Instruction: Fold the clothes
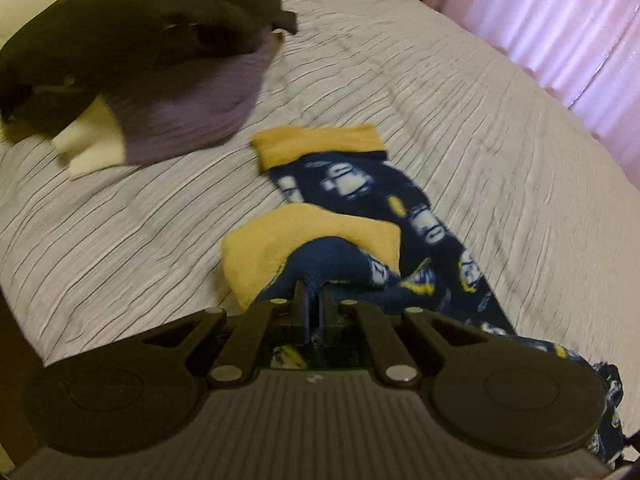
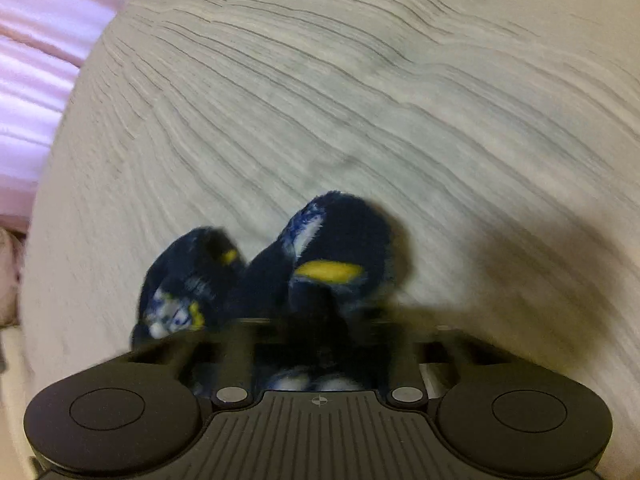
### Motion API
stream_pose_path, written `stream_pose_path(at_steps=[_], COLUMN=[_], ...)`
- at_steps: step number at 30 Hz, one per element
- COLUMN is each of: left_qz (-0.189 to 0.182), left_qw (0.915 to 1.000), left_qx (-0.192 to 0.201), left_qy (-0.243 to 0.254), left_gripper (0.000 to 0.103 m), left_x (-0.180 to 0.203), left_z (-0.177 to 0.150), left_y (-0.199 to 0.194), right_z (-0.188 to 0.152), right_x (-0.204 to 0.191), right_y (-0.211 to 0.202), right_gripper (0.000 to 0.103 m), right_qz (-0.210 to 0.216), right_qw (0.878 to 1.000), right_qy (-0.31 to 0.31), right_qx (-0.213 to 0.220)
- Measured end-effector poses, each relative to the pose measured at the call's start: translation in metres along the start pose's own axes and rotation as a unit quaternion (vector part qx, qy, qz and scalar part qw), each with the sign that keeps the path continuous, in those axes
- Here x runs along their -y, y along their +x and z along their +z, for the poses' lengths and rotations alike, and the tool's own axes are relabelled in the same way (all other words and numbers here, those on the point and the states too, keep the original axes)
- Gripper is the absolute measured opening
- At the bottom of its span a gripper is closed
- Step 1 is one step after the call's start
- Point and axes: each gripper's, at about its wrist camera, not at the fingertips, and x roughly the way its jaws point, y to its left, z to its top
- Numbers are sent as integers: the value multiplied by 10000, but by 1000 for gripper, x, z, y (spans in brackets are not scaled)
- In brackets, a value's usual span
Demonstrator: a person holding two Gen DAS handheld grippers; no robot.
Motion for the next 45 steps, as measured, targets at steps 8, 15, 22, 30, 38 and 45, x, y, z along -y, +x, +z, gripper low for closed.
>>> stream_pose_path(at_steps=[8, 15, 22, 30, 38, 45], left_qz=[-139, -750, -1946, -2573, 275, 414], left_qw=[9970, 9763, 9205, 9174, 9990, 9980], left_qx=[294, 1500, 3285, 3030, 176, -458], left_qy=[696, 1367, 830, 180, -315, -167], left_gripper=[2, 2, 2, 6, 11, 30], left_x=[46, 165, 205, 107, -30, -15], left_z=[70, 233, 344, 248, 26, -29], left_y=[4, -37, -167, -141, -7, 23], right_z=[7, 63, 81, 31, -66, -82], right_x=[-43, -193, -261, -151, 101, 165], right_y=[-98, -170, -300, -319, -186, -152], right_gripper=[13, 11, 10, 11, 49, 54], right_qz=[589, 1901, 3850, 4095, 447, -337], right_qw=[9977, 9720, 8705, 8503, 9888, 9863], right_qy=[-28, -397, -671, -1101, 871, 1367], right_qx=[341, 1324, 2991, 3117, 1127, 865])
